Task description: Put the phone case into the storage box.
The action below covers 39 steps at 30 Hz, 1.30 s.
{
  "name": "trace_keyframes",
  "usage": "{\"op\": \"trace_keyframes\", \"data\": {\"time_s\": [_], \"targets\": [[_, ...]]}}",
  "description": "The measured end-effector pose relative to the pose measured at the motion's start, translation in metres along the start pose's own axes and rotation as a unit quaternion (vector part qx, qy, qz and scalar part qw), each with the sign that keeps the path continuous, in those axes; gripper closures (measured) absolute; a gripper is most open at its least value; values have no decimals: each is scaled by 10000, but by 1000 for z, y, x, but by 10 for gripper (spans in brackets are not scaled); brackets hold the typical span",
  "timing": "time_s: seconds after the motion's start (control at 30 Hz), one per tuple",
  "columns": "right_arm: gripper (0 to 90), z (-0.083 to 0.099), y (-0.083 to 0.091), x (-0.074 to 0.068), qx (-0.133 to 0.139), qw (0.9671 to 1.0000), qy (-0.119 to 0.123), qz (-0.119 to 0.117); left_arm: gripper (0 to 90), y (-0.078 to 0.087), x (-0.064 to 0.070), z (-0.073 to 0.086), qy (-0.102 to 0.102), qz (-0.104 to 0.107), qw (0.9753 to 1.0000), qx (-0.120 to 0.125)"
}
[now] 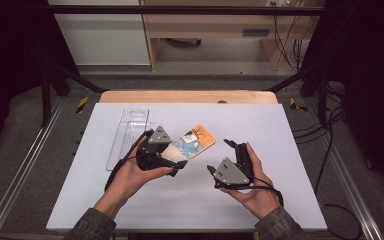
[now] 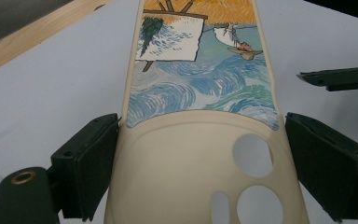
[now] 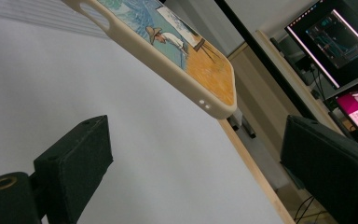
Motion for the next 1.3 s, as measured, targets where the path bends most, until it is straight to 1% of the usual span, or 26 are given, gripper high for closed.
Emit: {"op": "trace_keyframes", "data": {"time_s": [0.07,0.17,0.3,0.4,0.6,0.7,0.73,0.8,0.87,1.0,1.17,1.23,1.3], "targets": [[97,-1,-2,-2,-11,9999,146,20,121,-2,1,2,-13,25,10000,-33],[102,-2,-5,-4,-13,9994,347,36,120,-4,1,3,23,69,10000,-26],[109,-3,-8,-8,-45,9983,574,54,120,-2,0,3,14,57,10000,-48],[114,-3,-10,-9,-39,9977,665,79,120,0,-1,3,59,77,9999,-37],[127,-6,-16,-15,10,9959,902,83,120,1,0,1,59,110,9999,-24],[137,-9,-20,-19,39,9934,1144,90,119,1,0,-1,14,135,9999,-41],[141,-9,-22,-21,21,9929,1188,90,119,1,1,-2,15,142,9999,-44],[154,-12,-24,-23,23,9904,1376,120,119,2,1,-5,-20,149,9999,-68],[175,-17,-26,-24,66,9884,1512,156,119,4,0,-8,-58,137,9999,-82],[220,-22,-31,-24,115,9856,1670,225,119,9,-3,-12,-45,140,9999,-91],[290,-27,-33,-24,151,9796,1981,297,118,13,-5,-14,-71,172,9996,-190],[326,-28,-34,-24,169,9784,2035,310,118,14,-5,-15,-60,188,9996,-190],[366,-29,-34,-25,189,9762,2138,314,118,14,-5,-15,-45,228,9995,-206]]}}
Point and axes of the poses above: each handheld gripper's, and its own axes: y roughly backward along the jaws, z roughly out of its underside, x roughly to its right, the point moved 3 cm from there along -y, roughly forward along the jaws, and after that the axes turned 14 degrees about -y, right-handed, at the moved point
